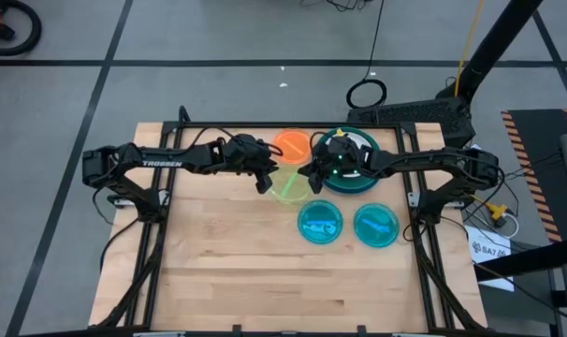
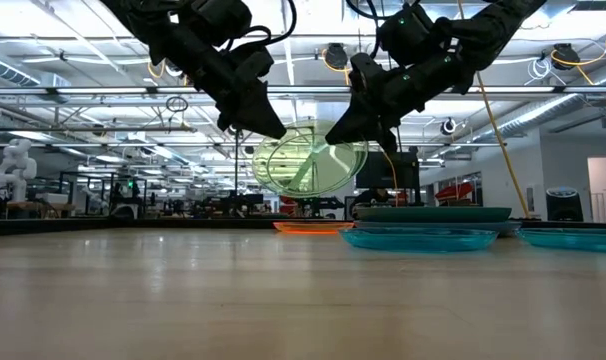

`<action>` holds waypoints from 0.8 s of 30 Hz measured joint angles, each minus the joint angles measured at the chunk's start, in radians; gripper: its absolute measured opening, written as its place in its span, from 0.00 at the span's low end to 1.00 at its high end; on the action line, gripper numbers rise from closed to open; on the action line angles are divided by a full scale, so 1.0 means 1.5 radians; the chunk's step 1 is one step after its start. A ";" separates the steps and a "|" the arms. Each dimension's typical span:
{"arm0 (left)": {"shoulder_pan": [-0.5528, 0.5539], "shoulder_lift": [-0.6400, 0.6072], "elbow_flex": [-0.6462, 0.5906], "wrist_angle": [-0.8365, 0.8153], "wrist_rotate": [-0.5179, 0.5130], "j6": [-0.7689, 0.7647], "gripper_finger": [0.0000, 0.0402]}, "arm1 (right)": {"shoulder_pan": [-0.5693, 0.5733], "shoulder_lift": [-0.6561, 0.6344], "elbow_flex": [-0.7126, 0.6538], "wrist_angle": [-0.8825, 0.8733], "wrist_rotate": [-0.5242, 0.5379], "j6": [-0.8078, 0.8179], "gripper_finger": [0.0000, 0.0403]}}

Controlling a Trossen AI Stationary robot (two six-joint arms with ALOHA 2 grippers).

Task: Stack plastic plates
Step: Stack the light green plate on top of the white plate

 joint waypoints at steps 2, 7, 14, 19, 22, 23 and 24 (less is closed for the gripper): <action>0.000 0.000 0.000 0.000 0.000 0.004 0.22 | -0.003 0.000 0.000 -0.002 0.000 0.001 0.04; 0.006 0.000 0.000 0.000 0.000 0.004 0.22 | -0.007 0.000 0.000 -0.004 0.000 0.002 0.04; 0.018 0.000 0.000 -0.001 0.007 0.003 0.22 | -0.008 0.000 0.000 -0.005 0.000 0.002 0.04; 0.026 0.000 0.000 -0.002 0.035 -0.001 0.22 | -0.011 0.000 0.000 -0.010 0.000 0.003 0.04; 0.034 0.000 0.000 -0.003 0.070 -0.006 0.22 | -0.013 0.000 0.000 -0.016 0.000 0.003 0.04; 0.037 0.000 0.000 -0.003 0.078 -0.005 0.22 | -0.014 0.000 0.000 -0.016 0.000 0.003 0.04; 0.037 0.000 0.000 -0.003 0.081 0.000 0.22 | -0.015 0.000 0.000 -0.016 0.000 0.003 0.04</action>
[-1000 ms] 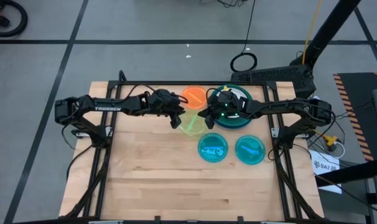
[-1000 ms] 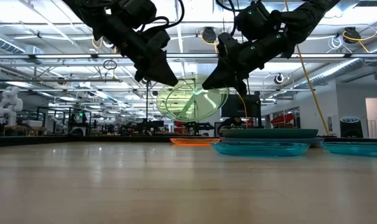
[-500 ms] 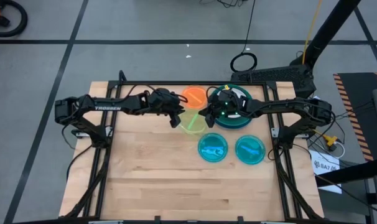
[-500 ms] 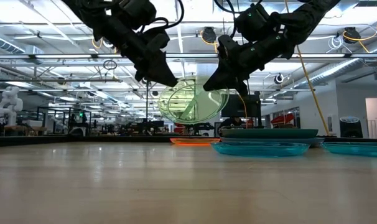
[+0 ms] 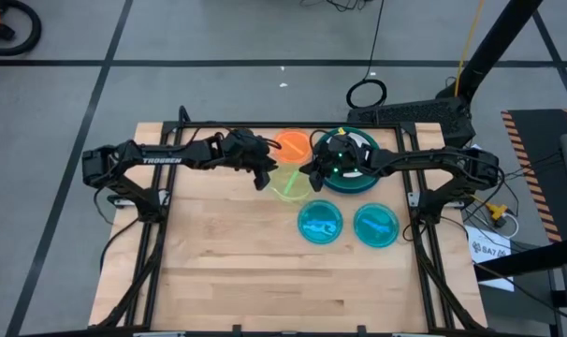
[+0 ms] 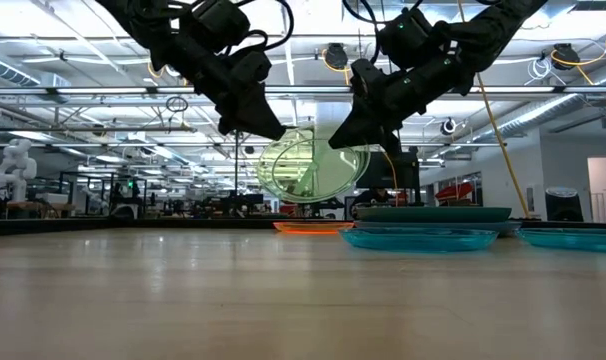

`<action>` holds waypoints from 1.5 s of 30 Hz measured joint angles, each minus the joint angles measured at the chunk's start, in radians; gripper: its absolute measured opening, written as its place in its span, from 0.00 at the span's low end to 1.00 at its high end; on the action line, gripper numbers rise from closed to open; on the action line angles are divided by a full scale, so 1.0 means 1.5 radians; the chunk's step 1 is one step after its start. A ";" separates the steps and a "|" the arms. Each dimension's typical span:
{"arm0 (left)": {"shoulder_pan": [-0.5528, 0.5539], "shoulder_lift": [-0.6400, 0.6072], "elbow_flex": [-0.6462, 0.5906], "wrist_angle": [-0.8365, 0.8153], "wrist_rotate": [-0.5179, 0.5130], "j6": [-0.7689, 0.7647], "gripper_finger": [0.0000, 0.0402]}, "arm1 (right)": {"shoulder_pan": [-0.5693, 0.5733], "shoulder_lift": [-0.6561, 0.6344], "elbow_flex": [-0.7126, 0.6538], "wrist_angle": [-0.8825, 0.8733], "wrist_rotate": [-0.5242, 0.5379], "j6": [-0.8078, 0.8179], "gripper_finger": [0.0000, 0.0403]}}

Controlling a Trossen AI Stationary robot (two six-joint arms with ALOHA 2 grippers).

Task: Stack plastic plates
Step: Stack the light green plate on top of the white plate

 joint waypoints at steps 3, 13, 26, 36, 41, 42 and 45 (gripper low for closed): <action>0.000 0.000 0.000 -0.004 0.001 0.013 0.22 | 0.000 0.000 0.000 0.000 0.000 0.000 0.04; 0.027 0.000 0.077 -0.143 -0.088 0.057 0.22 | -0.034 -0.017 0.000 -0.069 -0.014 -0.001 0.04; 0.032 -0.007 0.136 -0.225 -0.091 0.182 0.22 | -0.213 -0.100 0.000 -0.177 -0.169 -0.012 0.04; 0.050 -0.007 0.135 -0.224 -0.091 0.229 0.22 | -0.383 -0.115 0.000 -0.235 -0.301 0.000 0.04; 0.078 -0.007 0.135 -0.227 -0.091 0.249 0.22 | -0.465 -0.115 0.000 -0.279 -0.315 -0.003 0.04; 0.084 -0.007 0.135 -0.229 -0.091 0.252 0.22 | -0.480 -0.115 0.000 -0.293 -0.313 -0.008 0.04; 0.106 -0.007 0.135 -0.243 -0.091 0.264 0.22 | -0.514 -0.115 0.000 -0.340 -0.280 -0.017 0.04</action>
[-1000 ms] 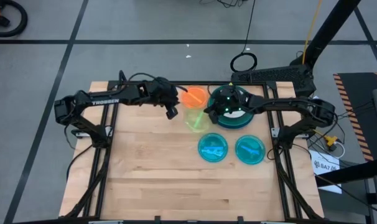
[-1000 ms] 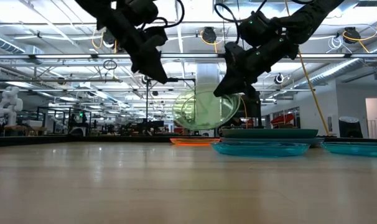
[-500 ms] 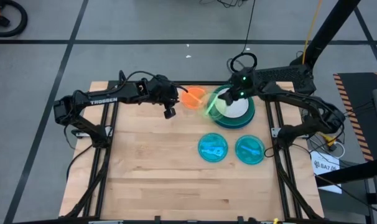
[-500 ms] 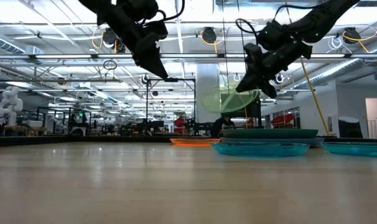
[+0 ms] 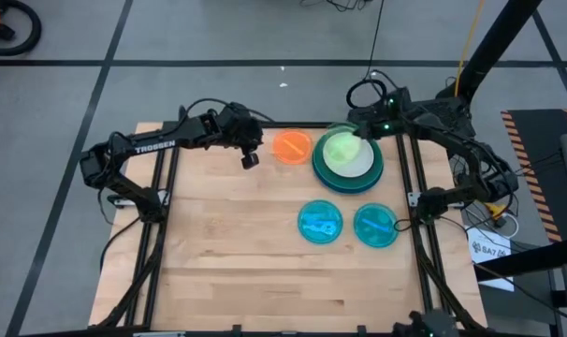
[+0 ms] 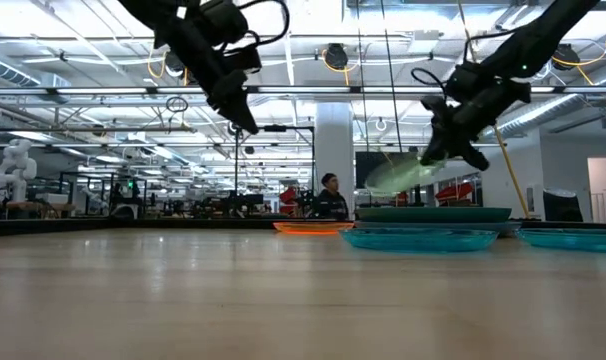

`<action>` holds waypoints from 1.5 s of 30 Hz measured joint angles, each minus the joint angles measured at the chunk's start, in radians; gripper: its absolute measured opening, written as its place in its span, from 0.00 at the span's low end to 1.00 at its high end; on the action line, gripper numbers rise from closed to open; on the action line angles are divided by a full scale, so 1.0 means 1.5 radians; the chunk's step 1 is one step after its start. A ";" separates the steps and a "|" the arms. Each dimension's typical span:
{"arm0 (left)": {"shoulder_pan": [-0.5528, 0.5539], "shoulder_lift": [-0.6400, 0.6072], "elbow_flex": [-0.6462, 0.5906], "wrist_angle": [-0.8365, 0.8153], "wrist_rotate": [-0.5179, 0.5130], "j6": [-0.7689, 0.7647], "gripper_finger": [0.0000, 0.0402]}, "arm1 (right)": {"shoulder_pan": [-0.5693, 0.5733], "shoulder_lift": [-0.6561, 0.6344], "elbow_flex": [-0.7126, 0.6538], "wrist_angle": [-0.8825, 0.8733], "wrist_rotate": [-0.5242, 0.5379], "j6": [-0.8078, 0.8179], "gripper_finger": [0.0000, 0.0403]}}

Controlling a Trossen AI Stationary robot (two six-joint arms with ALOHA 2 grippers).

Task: Stack plastic plates
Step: Stack the light green plate on top of the white plate

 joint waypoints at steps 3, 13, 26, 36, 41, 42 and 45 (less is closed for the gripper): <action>0.027 0.000 0.000 -0.016 0.000 0.010 0.22 | -0.020 0.000 0.000 -0.054 0.052 -0.019 0.04; 0.115 0.000 -0.032 -0.016 0.077 0.022 0.22 | -0.025 0.001 0.000 -0.116 0.090 -0.031 0.04; 0.172 0.000 -0.043 0.038 0.089 0.063 0.22 | -0.025 0.001 0.000 -0.117 0.111 -0.010 0.17; 0.191 0.000 -0.043 0.022 0.089 0.041 0.22 | -0.024 0.001 0.000 -0.111 0.127 0.005 0.31; 0.191 0.000 -0.043 0.004 0.089 0.039 0.22 | -0.024 0.001 0.000 -0.110 0.126 0.008 0.34; 0.191 0.000 -0.043 0.003 0.089 0.038 0.22 | -0.024 0.001 0.000 -0.110 0.127 0.008 0.35; 0.191 0.000 -0.043 0.003 0.089 0.037 0.22 | -0.024 0.001 0.000 -0.107 0.127 0.008 0.35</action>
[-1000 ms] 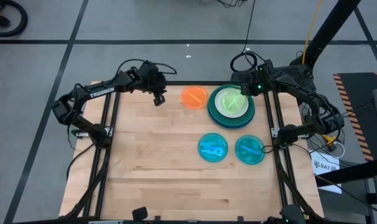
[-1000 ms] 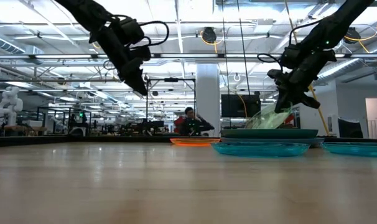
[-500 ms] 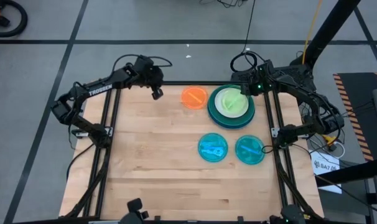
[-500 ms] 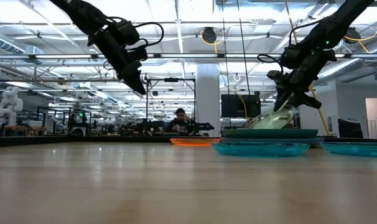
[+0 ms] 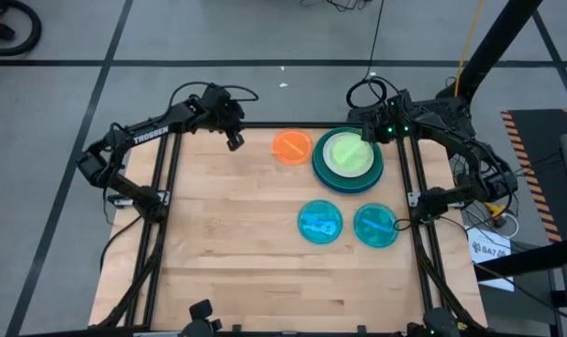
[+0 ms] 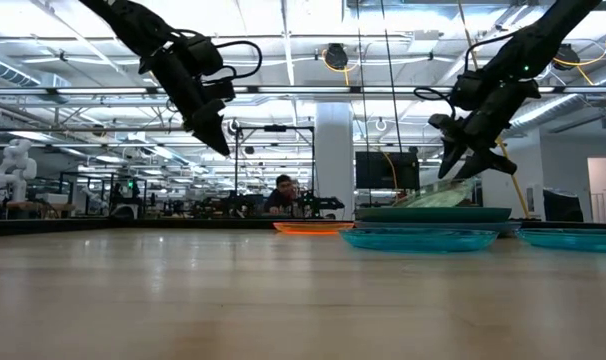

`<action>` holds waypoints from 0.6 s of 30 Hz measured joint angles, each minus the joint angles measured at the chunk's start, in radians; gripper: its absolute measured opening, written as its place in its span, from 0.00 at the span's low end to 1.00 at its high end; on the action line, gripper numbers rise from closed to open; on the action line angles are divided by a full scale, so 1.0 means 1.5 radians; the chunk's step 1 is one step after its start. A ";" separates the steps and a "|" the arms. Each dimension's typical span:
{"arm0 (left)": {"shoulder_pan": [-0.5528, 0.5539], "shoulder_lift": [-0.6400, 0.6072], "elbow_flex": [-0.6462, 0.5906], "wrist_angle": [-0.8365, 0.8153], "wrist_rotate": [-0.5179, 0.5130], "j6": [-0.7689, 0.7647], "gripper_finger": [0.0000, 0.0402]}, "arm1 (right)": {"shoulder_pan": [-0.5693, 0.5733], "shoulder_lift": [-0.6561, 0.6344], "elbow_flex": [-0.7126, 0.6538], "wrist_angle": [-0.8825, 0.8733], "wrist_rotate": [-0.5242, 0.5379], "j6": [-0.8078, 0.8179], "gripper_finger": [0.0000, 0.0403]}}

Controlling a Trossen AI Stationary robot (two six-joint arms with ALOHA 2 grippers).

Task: Stack plastic plates
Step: Stack the light green plate on top of the white plate, then stack the left light blue plate on top of the light green plate

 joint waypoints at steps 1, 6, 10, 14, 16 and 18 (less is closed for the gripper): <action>0.000 0.000 0.000 0.000 0.000 0.000 0.22 | 0.000 0.000 0.000 0.002 0.000 0.003 0.35; 0.000 0.000 0.000 -0.001 0.000 0.000 0.22 | 0.000 0.000 0.000 0.018 0.000 0.026 0.35; 0.000 0.000 0.000 -0.005 0.000 0.001 0.22 | 0.000 0.000 0.000 0.031 -0.001 0.032 0.35; 0.000 0.001 0.000 -0.005 0.000 0.001 0.22 | 0.002 0.000 0.000 0.031 -0.002 0.032 0.35; 0.000 0.001 0.000 -0.005 0.000 0.001 0.22 | 0.003 0.000 0.000 0.031 -0.003 0.032 0.35; 0.000 0.001 0.000 -0.005 0.002 0.001 0.22 | 0.008 0.000 0.000 0.031 -0.003 0.035 0.35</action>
